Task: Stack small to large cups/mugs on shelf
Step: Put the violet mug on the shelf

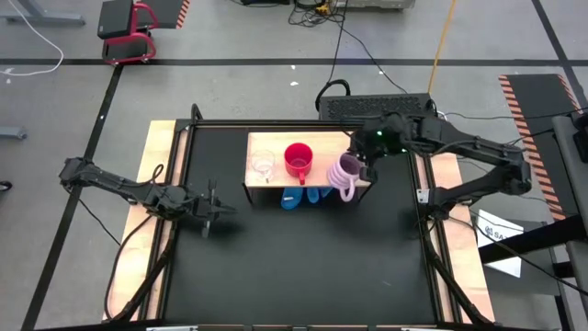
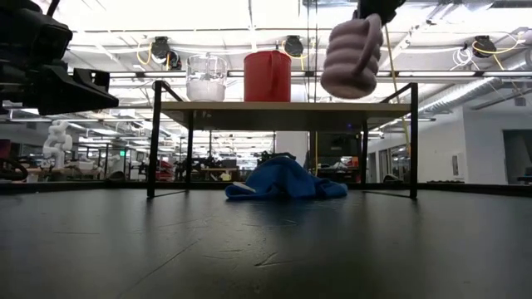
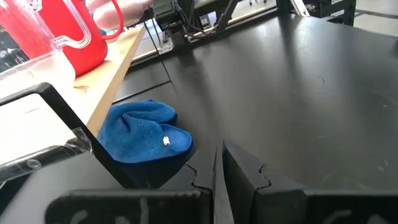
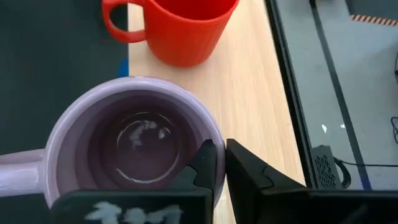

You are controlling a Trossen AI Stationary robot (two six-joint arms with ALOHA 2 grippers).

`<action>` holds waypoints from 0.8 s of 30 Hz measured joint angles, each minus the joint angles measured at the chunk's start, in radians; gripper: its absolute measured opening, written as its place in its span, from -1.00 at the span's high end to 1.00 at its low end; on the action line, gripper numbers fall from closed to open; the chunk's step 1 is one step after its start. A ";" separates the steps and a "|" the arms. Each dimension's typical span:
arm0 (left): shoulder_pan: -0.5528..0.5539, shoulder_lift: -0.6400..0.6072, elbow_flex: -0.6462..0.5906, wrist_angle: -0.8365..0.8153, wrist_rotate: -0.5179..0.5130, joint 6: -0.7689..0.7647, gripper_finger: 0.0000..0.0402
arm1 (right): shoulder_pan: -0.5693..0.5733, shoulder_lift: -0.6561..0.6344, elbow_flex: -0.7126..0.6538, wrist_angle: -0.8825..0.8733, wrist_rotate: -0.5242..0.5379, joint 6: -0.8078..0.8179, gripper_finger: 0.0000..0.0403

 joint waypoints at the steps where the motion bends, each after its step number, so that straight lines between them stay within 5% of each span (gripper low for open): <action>1: 0.000 0.000 0.000 0.000 0.000 0.000 0.85 | -0.007 0.016 0.010 -0.007 0.001 -0.008 0.94; 24: 0.000 0.000 0.000 -0.028 0.000 0.000 0.85 | -0.027 0.186 0.161 -0.086 0.163 -0.152 0.94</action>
